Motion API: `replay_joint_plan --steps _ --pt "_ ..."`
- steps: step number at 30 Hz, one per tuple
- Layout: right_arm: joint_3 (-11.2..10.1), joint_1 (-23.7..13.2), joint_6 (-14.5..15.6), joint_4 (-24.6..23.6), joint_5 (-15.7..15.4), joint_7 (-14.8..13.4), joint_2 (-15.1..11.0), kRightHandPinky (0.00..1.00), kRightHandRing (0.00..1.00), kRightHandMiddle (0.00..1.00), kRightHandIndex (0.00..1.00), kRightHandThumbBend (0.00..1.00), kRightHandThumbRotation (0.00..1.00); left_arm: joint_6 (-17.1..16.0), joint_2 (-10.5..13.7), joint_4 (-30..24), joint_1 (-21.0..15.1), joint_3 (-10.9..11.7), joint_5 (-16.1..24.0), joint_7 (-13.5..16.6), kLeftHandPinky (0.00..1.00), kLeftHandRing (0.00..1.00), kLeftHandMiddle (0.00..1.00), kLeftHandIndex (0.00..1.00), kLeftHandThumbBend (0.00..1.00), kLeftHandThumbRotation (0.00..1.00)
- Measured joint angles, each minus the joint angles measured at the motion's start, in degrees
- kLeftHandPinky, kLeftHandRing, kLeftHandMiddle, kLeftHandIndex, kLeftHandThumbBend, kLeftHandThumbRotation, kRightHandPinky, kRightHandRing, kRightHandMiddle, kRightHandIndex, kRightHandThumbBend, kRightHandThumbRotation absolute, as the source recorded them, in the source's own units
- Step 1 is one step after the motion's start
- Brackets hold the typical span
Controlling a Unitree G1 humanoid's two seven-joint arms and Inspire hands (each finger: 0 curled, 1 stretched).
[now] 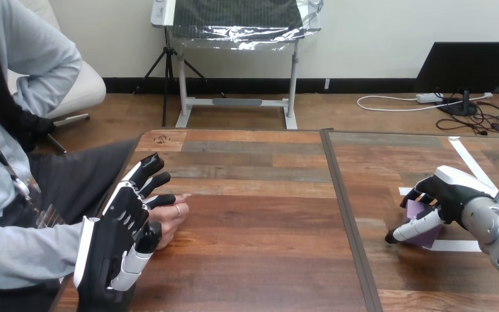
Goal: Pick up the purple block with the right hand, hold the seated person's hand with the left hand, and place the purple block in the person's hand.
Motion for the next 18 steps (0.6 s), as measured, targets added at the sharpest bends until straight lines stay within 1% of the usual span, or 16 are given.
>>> replay_joint_plan --steps 5,6,12,15,18 --pt "0.0 0.0 0.0 0.0 0.0 0.0 0.0 0.7 0.75 0.74 0.71 0.93 0.2 0.0 0.0 0.0 0.0 0.0 0.1 0.0 0.7 0.83 0.87 0.85 1.0 0.83" --pt "0.0 0.0 0.0 0.0 0.0 0.0 0.0 0.7 0.75 0.74 0.7 0.93 0.16 0.0 0.0 0.0 0.0 0.0 0.1 0.0 0.7 0.83 0.87 0.85 1.0 0.83" --pt "0.1 0.0 0.0 0.0 -0.1 -0.5 0.1 0.7 0.74 0.73 0.66 0.91 0.05 0.0 0.0 0.0 0.0 0.0 0.0 0.0 0.71 0.84 0.87 0.85 1.0 0.83" --pt "0.1 0.1 -0.1 0.0 -0.2 -0.8 0.2 0.68 0.73 0.72 0.63 0.89 0.02 0.0 0.0 0.0 0.0 0.0 0.0 0.0 0.71 0.84 0.87 0.85 1.0 0.83" --pt "0.1 0.1 -0.1 0.0 -0.2 -1.0 0.2 0.68 0.72 0.71 0.61 0.88 0.01 0.0 0.0 0.0 0.0 0.0 0.0 0.0 0.71 0.84 0.87 0.85 1.0 0.83"
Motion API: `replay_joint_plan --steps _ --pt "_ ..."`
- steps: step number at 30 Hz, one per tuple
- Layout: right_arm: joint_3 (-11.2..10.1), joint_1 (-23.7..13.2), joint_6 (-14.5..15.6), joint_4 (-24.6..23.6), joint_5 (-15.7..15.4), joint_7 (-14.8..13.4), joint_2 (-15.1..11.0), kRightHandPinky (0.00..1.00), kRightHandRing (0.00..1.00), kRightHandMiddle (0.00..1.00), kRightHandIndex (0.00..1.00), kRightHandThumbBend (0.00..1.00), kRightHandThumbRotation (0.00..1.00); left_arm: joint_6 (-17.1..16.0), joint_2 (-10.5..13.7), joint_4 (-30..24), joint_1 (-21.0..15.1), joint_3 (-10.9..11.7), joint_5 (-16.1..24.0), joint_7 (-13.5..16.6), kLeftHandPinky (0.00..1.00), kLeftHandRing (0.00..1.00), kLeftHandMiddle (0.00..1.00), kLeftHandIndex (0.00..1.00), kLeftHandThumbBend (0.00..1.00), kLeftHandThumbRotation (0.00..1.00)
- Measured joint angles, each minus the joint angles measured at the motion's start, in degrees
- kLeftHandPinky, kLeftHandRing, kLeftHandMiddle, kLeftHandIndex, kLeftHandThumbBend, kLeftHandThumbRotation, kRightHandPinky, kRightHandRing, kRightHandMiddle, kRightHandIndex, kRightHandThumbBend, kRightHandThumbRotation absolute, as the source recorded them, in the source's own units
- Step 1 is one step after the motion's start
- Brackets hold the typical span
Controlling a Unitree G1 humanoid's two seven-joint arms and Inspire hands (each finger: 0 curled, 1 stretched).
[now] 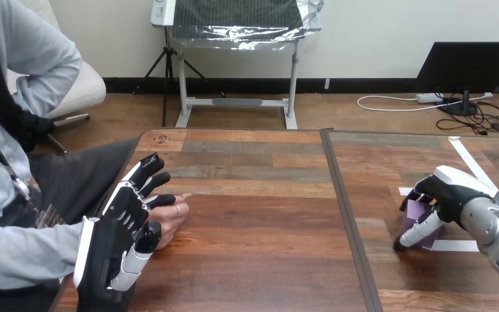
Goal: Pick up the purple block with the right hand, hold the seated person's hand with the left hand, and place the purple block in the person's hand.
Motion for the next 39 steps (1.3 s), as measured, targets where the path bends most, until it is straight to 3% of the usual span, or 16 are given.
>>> replay_joint_plan --steps 20,26,39 --pt "-0.1 0.0 -0.6 0.0 0.3 -0.2 0.1 0.67 0.71 0.69 0.52 0.84 0.0 0.0 0.0 0.0 0.0 0.0 -0.1 -0.3 0.71 0.83 0.87 0.85 1.0 0.83" --pt "-0.3 0.0 -0.7 0.0 0.5 0.2 0.1 0.57 0.62 0.65 0.52 0.83 0.0 0.0 0.0 0.0 0.0 0.0 0.0 -0.1 0.71 0.84 0.87 0.85 1.0 0.84" --pt "-0.6 0.0 -2.9 0.0 1.7 0.7 0.2 0.51 0.56 0.6 0.5 0.82 0.0 0.2 0.0 0.0 0.0 0.0 0.0 -0.1 0.71 0.84 0.87 0.85 1.0 0.83"
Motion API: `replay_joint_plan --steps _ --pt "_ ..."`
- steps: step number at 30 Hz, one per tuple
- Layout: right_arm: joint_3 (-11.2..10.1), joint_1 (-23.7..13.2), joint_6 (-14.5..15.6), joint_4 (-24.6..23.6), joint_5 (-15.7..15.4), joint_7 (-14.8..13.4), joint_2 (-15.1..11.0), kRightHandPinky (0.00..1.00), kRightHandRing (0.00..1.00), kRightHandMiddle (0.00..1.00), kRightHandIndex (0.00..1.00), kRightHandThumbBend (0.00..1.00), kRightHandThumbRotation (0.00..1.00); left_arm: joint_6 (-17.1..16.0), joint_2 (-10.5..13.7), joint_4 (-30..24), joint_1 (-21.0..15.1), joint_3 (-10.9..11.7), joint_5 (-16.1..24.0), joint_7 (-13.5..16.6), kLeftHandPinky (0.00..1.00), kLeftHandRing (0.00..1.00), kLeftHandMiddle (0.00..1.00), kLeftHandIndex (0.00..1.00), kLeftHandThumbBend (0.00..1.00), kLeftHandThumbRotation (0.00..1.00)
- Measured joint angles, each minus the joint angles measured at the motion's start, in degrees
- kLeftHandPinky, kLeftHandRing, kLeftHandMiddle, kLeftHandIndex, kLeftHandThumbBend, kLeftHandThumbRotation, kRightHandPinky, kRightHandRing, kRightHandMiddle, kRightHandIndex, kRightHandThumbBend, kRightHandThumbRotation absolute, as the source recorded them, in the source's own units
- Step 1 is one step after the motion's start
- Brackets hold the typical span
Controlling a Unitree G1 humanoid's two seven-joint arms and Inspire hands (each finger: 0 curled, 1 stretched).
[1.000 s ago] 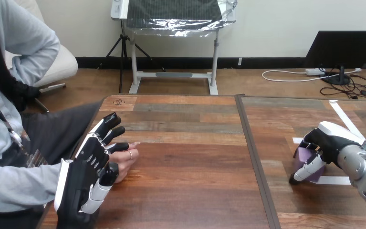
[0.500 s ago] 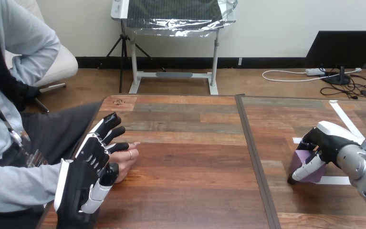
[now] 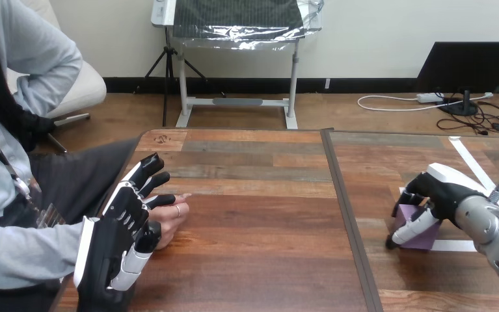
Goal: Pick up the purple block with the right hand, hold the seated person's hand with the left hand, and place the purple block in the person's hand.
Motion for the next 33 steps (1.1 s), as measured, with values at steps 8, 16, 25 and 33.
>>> replay_joint_plan --steps 8,16,25,33 --pt "-0.2 -0.1 -0.5 0.0 1.0 0.3 0.3 0.5 0.55 0.58 0.5 0.83 0.0 0.0 0.0 0.0 -0.1 0.0 0.1 0.0 0.73 0.84 0.87 0.85 1.0 0.84" --pt "-0.5 -0.1 -2.1 0.0 1.8 0.4 0.4 0.46 0.51 0.54 0.5 0.84 0.0 0.0 0.0 0.0 -0.1 0.1 0.7 1.3 0.73 0.84 0.87 0.85 1.0 0.84" --pt "-1.6 -0.2 -4.2 0.0 3.4 0.4 0.5 0.4 0.47 0.53 0.51 0.82 0.0 0.0 0.0 0.0 -0.3 0.1 2.4 4.5 0.74 0.83 0.86 0.85 1.0 0.85" --pt "-2.5 -0.5 -5.0 -0.1 4.7 0.4 0.9 0.38 0.45 0.52 0.52 0.82 0.0 0.0 0.3 0.0 -0.4 0.3 7.6 10.6 0.75 0.84 0.87 0.86 1.0 0.86"
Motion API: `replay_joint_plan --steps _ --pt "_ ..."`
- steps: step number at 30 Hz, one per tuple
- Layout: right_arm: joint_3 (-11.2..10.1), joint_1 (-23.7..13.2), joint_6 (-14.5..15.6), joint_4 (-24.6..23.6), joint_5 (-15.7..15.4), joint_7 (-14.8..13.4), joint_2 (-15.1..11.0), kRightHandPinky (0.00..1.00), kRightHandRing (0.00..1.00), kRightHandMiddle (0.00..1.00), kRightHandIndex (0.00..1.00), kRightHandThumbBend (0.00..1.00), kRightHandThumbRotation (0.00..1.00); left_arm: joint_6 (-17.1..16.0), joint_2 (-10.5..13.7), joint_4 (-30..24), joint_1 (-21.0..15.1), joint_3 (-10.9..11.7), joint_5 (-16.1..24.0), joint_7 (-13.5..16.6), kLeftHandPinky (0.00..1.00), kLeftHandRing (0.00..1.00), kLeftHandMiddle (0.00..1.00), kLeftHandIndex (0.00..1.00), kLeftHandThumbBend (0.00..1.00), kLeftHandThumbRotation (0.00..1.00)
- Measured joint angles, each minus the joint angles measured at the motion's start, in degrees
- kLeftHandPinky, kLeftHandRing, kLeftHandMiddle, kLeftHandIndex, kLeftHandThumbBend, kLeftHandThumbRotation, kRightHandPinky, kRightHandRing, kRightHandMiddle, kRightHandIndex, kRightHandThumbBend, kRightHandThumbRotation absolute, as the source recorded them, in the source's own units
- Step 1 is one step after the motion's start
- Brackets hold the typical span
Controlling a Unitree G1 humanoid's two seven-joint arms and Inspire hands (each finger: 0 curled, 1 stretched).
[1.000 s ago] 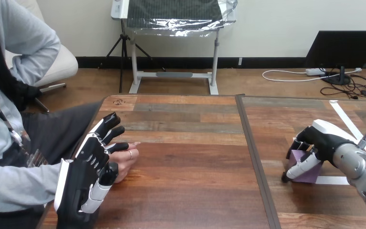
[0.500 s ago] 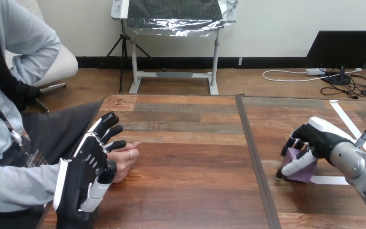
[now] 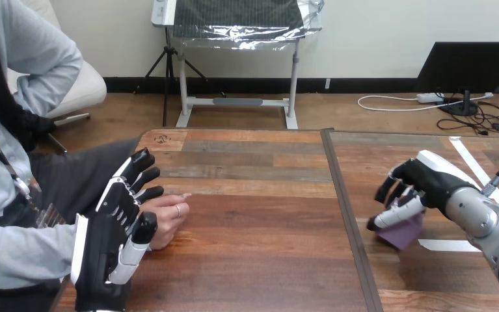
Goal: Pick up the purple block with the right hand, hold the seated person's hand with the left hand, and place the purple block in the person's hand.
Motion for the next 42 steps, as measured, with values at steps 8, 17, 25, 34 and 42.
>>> replay_joint_plan --steps 8,17,25,34,42 --pt "-0.8 0.0 -2.7 -0.1 1.2 -0.1 0.8 0.42 0.46 0.51 0.52 0.83 0.0 0.0 1.2 0.0 0.0 0.1 6.8 7.8 0.76 0.84 0.86 0.85 1.0 0.85" --pt "-1.3 -0.1 -4.4 -0.4 2.2 -0.4 1.7 0.38 0.43 0.49 0.52 0.82 0.0 0.3 2.1 0.0 0.0 0.0 12.6 15.8 0.75 0.84 0.86 0.85 1.0 0.85" --pt "-1.8 -0.3 -4.8 -0.6 2.9 -0.5 2.2 0.36 0.42 0.48 0.52 0.81 0.0 0.7 2.8 0.0 0.0 -0.3 15.1 20.5 0.74 0.83 0.86 0.85 1.0 0.85" --pt "-2.3 -0.7 -5.1 -0.6 3.2 -1.0 2.7 0.34 0.4 0.47 0.52 0.81 0.0 1.1 3.5 0.0 0.0 -0.7 17.2 24.1 0.74 0.84 0.86 0.85 1.0 0.86" --pt "-2.3 -0.7 -5.1 -0.8 3.1 -1.1 3.0 0.36 0.43 0.49 0.52 0.81 0.0 1.3 4.1 0.0 0.0 -1.9 17.7 25.5 0.74 0.84 0.86 0.84 1.0 0.85"
